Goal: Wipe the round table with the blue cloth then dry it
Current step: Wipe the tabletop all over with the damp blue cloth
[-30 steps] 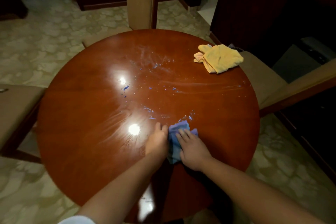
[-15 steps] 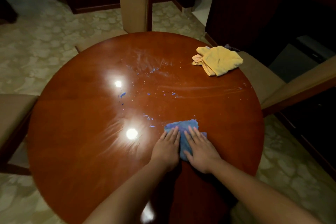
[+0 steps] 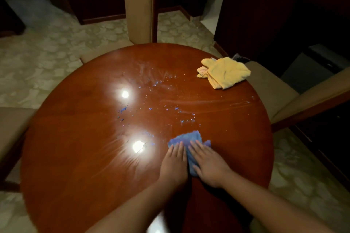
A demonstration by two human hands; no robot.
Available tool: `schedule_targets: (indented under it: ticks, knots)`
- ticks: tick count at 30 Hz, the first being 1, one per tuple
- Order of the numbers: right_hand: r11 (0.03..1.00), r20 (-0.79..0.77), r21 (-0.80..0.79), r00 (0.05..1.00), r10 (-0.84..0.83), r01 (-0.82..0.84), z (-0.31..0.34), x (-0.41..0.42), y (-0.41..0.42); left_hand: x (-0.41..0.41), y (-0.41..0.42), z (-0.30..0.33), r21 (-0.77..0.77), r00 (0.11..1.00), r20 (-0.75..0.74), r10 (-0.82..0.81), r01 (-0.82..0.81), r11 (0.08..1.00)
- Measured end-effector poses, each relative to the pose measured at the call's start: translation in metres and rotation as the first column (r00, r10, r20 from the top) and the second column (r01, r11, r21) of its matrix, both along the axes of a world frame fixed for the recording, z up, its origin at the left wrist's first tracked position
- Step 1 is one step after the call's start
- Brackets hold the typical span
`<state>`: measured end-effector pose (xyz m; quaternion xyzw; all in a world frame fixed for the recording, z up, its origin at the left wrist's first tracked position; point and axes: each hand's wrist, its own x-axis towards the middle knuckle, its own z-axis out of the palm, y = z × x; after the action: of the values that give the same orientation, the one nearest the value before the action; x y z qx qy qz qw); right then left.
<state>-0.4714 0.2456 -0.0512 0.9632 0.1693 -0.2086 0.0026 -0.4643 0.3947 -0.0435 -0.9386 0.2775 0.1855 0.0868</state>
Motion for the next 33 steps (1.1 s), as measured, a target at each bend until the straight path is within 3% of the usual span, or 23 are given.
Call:
schedule_targets:
  ticks: [4,7,9,22,28,33]
  knots:
    - [1.000,-0.054,-0.031,0.999,0.005,-0.007,0.007,-0.034,-0.019,-0.020,-0.018,0.009,0.012,0.996,-0.072,-0.061,0.062,0.998]
    - [0.997,-0.066,-0.038,0.996,-0.066,0.064,0.023,-0.031,-0.032,-0.009,-0.030,0.016,0.019,0.989,-0.090,-0.114,0.116,0.993]
    - [1.000,-0.072,-0.019,0.997,-0.020,0.019,0.027,-0.021,-0.043,0.002,-0.037,0.018,0.010,0.989,-0.093,-0.111,0.113,0.994]
    - [0.990,-0.205,0.010,0.968,0.142,-0.143,0.032,0.097,-0.055,0.062,-0.070,0.001,0.026,0.984,-0.048,0.171,-0.169,0.985]
    - [0.942,-0.197,0.057,0.922,0.334,-0.329,0.027,0.165,-0.013,0.097,-0.046,-0.022,0.046,0.916,-0.022,0.401,-0.399,0.916]
    - [0.934,-0.120,0.047,0.926,0.357,-0.354,0.019,0.167,-0.001,0.106,-0.039,-0.013,0.048,0.902,-0.028,0.431,-0.430,0.902]
